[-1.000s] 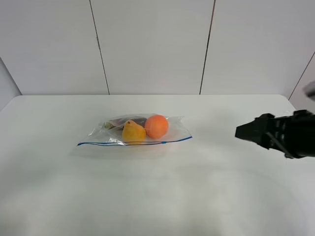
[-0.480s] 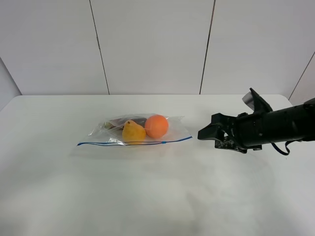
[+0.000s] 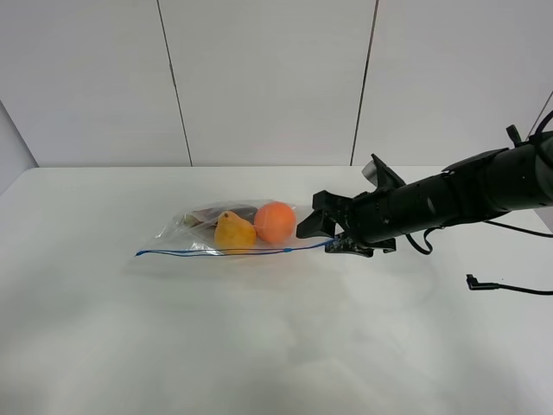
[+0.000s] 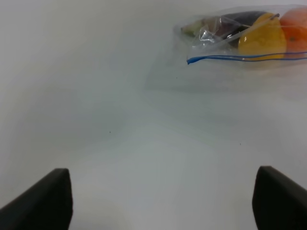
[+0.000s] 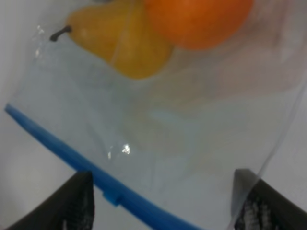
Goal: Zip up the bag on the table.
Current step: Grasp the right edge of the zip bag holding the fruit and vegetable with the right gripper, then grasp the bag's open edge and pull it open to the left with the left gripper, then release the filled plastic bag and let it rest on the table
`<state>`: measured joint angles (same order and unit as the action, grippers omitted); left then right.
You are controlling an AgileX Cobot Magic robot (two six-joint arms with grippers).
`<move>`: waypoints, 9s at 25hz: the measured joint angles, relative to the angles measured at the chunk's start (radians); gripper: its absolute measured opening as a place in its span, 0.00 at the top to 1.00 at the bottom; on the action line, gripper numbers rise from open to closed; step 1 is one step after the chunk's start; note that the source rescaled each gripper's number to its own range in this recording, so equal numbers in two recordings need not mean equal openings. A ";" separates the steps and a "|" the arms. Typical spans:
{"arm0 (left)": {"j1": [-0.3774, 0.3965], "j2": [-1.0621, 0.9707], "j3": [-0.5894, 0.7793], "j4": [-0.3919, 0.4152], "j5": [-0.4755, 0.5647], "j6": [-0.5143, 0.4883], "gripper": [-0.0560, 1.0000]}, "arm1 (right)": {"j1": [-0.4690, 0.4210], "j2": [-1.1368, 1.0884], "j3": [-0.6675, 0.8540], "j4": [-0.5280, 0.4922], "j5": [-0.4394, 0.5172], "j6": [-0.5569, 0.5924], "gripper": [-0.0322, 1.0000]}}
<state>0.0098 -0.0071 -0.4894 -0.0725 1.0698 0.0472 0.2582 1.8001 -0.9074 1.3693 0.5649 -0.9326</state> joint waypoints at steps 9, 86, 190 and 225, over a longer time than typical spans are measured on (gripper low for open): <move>0.000 0.000 0.000 0.000 0.000 0.000 0.11 | 0.000 0.013 -0.006 0.008 -0.011 -0.039 0.88; -0.737 1.291 -0.295 -0.300 -0.762 0.476 0.11 | 0.000 0.013 -0.006 -0.045 0.067 -0.030 0.97; -0.230 1.832 -0.483 0.286 -0.721 0.546 0.95 | 0.009 0.013 -0.009 -0.041 0.108 0.000 0.97; -0.207 1.785 -0.513 0.354 -0.622 -0.311 0.00 | 0.006 0.013 -0.009 -0.115 0.087 0.000 0.97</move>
<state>-0.1973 1.7779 -1.0028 0.2820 0.4480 -0.2635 0.2637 1.8127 -0.9163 1.2546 0.6514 -0.9330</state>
